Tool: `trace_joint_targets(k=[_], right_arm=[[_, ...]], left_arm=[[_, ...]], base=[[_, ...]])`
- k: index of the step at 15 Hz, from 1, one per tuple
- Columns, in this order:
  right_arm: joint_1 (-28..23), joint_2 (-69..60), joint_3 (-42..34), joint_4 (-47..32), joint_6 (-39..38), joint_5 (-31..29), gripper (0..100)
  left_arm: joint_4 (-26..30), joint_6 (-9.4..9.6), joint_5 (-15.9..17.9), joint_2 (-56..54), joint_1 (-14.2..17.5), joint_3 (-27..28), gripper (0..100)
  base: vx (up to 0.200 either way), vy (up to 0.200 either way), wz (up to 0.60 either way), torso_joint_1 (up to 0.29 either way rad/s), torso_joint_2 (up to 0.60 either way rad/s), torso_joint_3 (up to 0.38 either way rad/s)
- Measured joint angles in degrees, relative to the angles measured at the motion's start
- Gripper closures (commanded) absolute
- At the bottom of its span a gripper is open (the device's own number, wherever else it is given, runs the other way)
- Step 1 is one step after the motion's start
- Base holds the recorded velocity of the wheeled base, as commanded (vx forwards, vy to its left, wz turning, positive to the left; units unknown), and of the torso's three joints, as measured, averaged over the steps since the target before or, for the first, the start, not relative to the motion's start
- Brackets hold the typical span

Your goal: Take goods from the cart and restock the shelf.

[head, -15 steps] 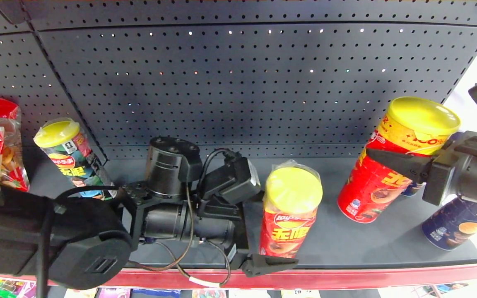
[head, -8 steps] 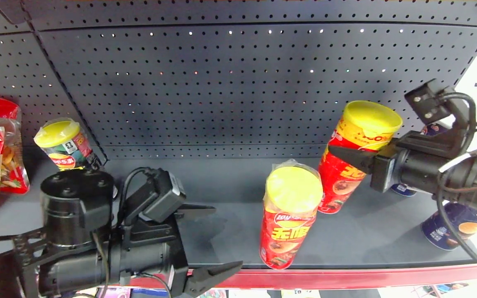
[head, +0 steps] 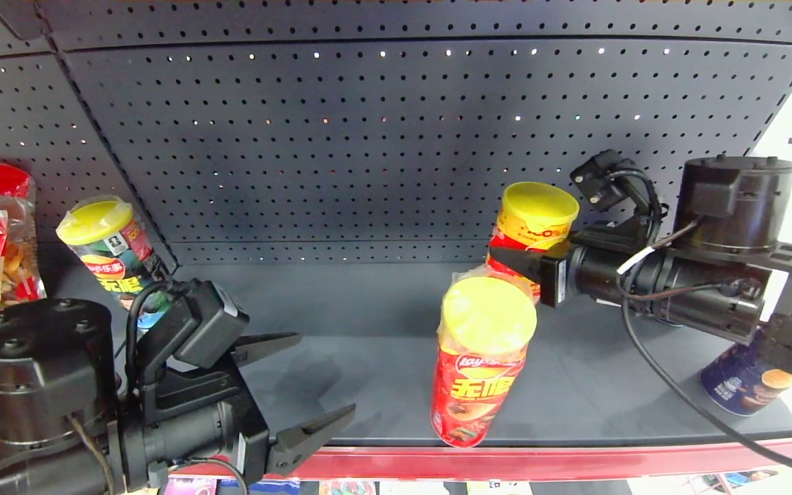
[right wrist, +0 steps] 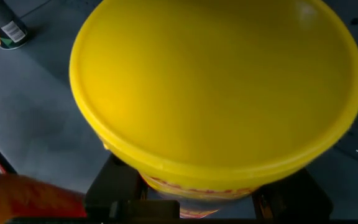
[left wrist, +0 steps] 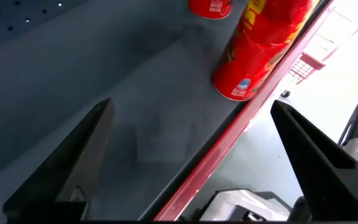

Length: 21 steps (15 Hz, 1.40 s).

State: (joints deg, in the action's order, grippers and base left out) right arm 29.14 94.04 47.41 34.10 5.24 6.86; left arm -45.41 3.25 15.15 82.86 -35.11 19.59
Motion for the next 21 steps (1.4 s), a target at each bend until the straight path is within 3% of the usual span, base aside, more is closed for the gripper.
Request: trace_joint_targets(k=[13,14,21], right_arm=[[1.1,7.29,5.84,0.06,-2.02,0.16,100],[1.1,7.34,5.4,0.09,-1.94,0.13,0],[1.18,3.69,0.55,0.11,-2.51,-0.06,0]], left_arm=[[0.0,0.07,-1.3,0.0,0.35,0.72,0],[0.0,0.07,-1.28,0.1,0.33,0.72,0],[-0.1,0.09,-1.22,0.62,0.3,0.88,0]], base=[[0.0,0.0,0.0,0.0,0.0,0.0],[0.0,0.0,0.0,0.0,0.0,0.0],[0.0,0.0,0.0,0.0,0.0,0.0]])
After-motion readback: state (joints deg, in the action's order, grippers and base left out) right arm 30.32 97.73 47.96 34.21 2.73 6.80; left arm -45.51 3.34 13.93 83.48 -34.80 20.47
